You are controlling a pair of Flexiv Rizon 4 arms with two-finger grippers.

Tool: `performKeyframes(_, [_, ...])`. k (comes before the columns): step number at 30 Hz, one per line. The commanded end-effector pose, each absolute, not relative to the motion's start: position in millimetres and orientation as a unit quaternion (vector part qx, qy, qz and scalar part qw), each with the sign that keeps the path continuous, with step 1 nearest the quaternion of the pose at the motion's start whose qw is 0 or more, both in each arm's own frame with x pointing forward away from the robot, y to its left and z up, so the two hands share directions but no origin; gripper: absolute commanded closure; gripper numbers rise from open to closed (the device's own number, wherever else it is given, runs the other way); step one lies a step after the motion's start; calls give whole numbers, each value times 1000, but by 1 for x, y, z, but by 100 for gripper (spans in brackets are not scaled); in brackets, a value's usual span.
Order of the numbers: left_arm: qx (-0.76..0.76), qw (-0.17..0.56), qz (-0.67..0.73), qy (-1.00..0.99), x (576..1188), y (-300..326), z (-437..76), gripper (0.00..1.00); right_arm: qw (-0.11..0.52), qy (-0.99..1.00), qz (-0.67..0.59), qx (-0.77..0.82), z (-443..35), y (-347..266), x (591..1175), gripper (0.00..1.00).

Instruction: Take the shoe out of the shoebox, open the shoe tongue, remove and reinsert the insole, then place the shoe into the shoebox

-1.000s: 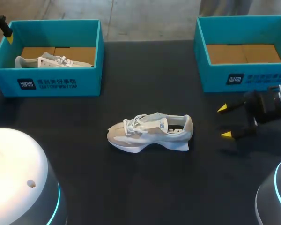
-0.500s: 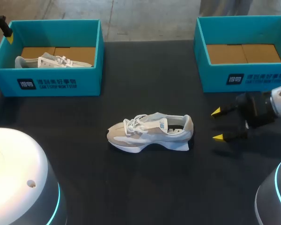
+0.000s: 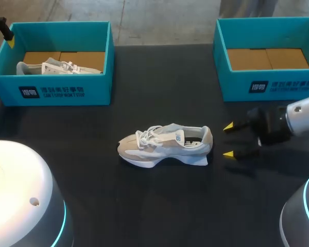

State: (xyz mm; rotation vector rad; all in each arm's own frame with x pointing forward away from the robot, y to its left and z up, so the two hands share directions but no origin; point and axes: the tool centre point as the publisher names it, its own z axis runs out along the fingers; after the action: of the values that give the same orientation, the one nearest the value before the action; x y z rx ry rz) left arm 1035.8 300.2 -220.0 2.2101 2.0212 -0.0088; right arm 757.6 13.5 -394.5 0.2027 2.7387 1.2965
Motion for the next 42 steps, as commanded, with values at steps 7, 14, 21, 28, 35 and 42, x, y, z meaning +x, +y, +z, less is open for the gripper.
performKeyframes(7, [736, 73, -2, 673, 1036, 300, -219, 0, 47, 898, 433, 72, -397, 55, 759, 0])
performKeyframes(14, [736, 73, -2, 673, 1036, 300, -219, 0, 52, 894, 440, 67, -394, 71, 759, 0])
performKeyframes(21, [736, 73, -2, 673, 1036, 300, -219, 0, 46, 893, 444, 63, -399, 83, 760, 0])
performKeyframes(28, [736, 73, -2, 673, 1036, 300, -219, 0, 40, 891, 448, 58, -407, 93, 766, 0])
performKeyframes(35, [736, 73, -2, 673, 1036, 300, -219, 0, 33, 890, 452, 51, -415, 102, 772, 0])
performKeyframes(42, [736, 73, -2, 673, 1036, 300, -219, 0, 28, 889, 454, 50, -419, 104, 772, 1])
